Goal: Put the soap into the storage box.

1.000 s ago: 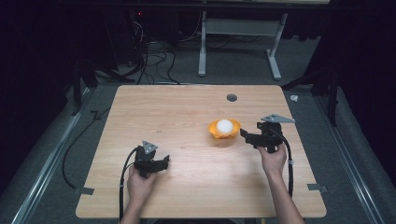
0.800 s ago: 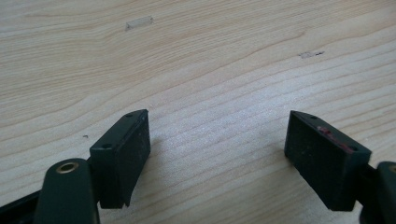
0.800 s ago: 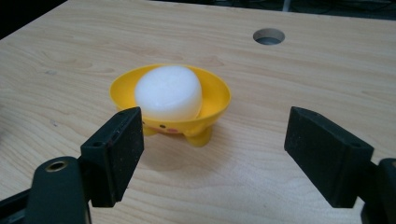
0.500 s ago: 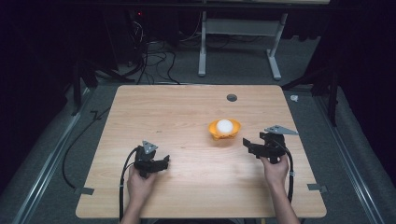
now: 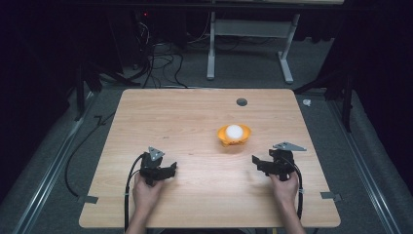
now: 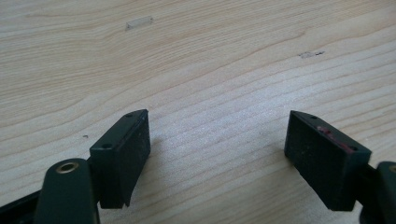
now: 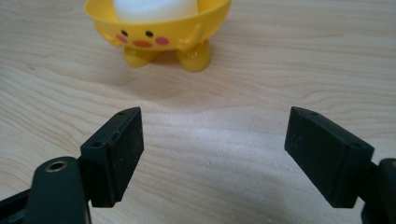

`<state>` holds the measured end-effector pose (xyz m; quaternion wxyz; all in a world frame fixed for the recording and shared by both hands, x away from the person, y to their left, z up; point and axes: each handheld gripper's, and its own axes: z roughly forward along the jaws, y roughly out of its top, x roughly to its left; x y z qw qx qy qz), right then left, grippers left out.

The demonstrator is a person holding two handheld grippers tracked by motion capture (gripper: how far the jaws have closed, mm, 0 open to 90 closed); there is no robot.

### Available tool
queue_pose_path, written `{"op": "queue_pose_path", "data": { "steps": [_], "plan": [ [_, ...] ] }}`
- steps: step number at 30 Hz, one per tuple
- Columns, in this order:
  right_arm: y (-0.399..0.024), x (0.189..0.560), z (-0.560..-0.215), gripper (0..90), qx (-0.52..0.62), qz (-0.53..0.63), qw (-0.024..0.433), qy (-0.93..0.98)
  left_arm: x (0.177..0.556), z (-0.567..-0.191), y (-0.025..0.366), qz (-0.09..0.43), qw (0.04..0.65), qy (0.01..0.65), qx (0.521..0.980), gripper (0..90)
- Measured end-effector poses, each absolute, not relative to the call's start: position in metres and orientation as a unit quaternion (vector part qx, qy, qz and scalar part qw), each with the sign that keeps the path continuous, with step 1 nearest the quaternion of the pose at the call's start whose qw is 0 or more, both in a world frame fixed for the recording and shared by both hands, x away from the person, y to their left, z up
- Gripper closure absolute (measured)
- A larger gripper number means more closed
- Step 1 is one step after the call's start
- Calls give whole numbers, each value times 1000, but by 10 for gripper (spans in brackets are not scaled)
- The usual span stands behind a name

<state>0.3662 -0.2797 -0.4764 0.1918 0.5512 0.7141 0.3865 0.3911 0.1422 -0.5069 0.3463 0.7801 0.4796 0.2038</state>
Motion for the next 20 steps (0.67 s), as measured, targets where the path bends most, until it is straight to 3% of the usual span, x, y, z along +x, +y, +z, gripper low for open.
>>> {"op": "queue_pose_path", "data": {
  "steps": [20],
  "plan": [
    [-258, 359, -503, 188, 532, 309, 227, 755, 391, -507, 142, 204, 346, 479, 781, 229]
  ]
}}
